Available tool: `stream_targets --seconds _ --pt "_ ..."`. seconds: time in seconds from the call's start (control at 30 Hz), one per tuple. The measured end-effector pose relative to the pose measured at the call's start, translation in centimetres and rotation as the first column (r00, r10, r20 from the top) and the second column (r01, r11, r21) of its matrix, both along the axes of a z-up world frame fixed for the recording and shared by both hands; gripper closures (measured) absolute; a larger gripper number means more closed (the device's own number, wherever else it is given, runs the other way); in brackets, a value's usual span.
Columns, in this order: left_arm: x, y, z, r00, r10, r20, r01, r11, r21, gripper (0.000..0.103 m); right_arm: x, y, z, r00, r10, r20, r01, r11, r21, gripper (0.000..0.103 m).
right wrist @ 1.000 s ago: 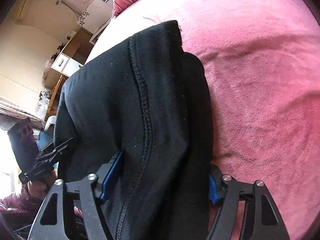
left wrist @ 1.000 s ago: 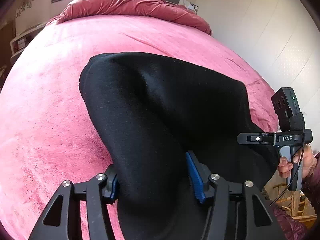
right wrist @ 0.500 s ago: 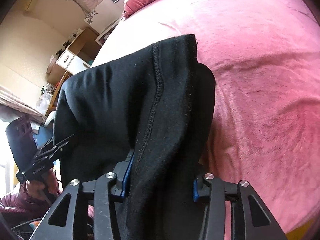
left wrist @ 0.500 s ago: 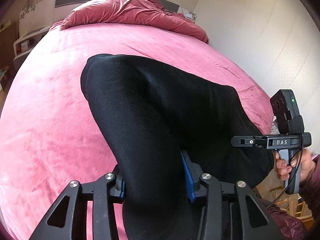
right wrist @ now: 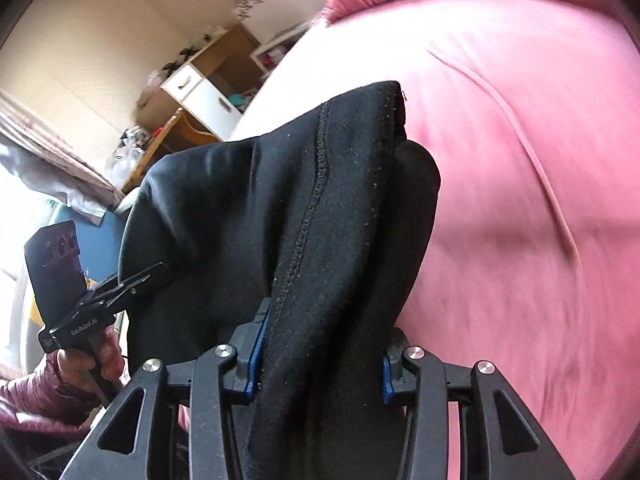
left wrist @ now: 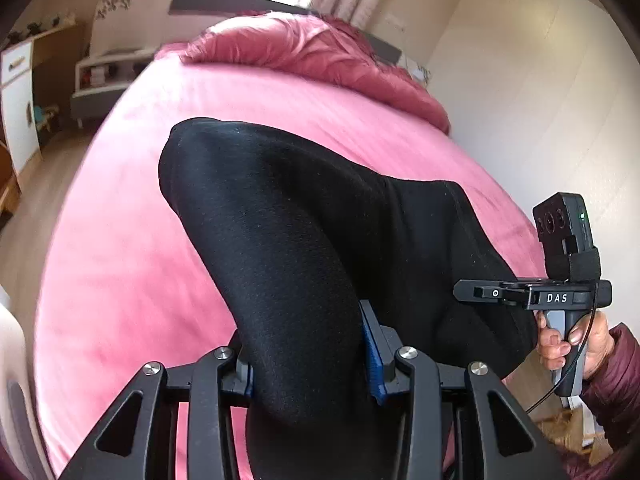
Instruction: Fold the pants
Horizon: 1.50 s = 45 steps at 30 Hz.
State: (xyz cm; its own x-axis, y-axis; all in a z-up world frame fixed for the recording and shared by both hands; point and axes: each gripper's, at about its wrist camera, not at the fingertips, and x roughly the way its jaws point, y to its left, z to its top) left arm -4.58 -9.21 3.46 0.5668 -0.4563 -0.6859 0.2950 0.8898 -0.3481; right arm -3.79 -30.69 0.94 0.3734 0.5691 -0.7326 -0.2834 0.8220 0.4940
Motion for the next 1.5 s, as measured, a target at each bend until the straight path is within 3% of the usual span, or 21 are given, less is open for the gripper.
stream_targets --seconds 0.23,0.47,0.53,0.6,0.67,0.73,0.87,1.03,1.27,1.4,1.5 --pt "8.9 2.7 2.4 0.999 0.04 0.035 -0.04 0.999 -0.017 0.062 8.9 2.1 2.9 0.998 0.005 0.069 -0.006 1.0 0.012 0.06" --pt "16.1 3.0 -1.2 0.997 0.035 -0.076 -0.033 0.999 0.019 0.06 15.2 1.8 0.6 1.0 -0.025 0.015 0.026 0.999 -0.021 0.06" --pt "17.7 2.6 -3.1 0.992 0.047 -0.12 -0.041 0.998 0.049 0.053 16.4 1.4 -0.9 0.999 -0.049 -0.016 0.048 0.998 -0.035 0.06" --pt "18.6 2.8 -5.2 0.986 0.056 -0.159 -0.049 0.998 0.046 0.037 17.4 0.7 -2.7 0.996 -0.071 -0.046 0.069 0.997 -0.038 0.06" --pt "18.8 3.9 -6.5 0.975 0.059 -0.213 -0.073 0.996 -0.057 0.032 18.1 -0.1 -4.4 0.992 -0.096 -0.086 0.095 0.995 -0.018 0.054" --pt "18.3 4.5 -6.9 0.974 0.049 -0.223 -0.075 0.991 -0.111 0.032 17.8 -1.4 -6.2 0.988 -0.122 -0.094 0.127 0.991 0.048 0.049" --pt "17.3 5.5 -6.8 0.966 0.063 -0.25 -0.104 0.982 -0.155 0.032 17.8 -1.8 -6.9 0.985 -0.141 -0.097 0.15 0.985 0.09 0.042" --pt "16.4 5.4 -4.9 0.971 0.113 -0.211 -0.131 0.989 -0.072 0.032 18.9 0.5 -5.4 0.983 -0.149 -0.108 0.154 0.987 0.036 0.028" --pt "10.8 5.7 -1.4 0.964 0.262 -0.042 -0.259 0.964 0.065 0.035 14.1 -3.3 -1.7 0.982 -0.189 -0.02 0.189 0.982 -0.012 0.028" --pt "6.7 4.8 -1.1 0.961 0.277 0.007 -0.276 0.956 0.101 0.035 9.8 -4.0 -0.3 0.98 -0.2 0.016 0.201 0.979 -0.026 0.031" --pt "5.9 3.3 -1.3 0.964 0.264 0.025 -0.265 0.956 0.129 0.035 7.9 -3.6 -0.6 0.981 -0.196 0.004 0.196 0.98 -0.031 0.039"
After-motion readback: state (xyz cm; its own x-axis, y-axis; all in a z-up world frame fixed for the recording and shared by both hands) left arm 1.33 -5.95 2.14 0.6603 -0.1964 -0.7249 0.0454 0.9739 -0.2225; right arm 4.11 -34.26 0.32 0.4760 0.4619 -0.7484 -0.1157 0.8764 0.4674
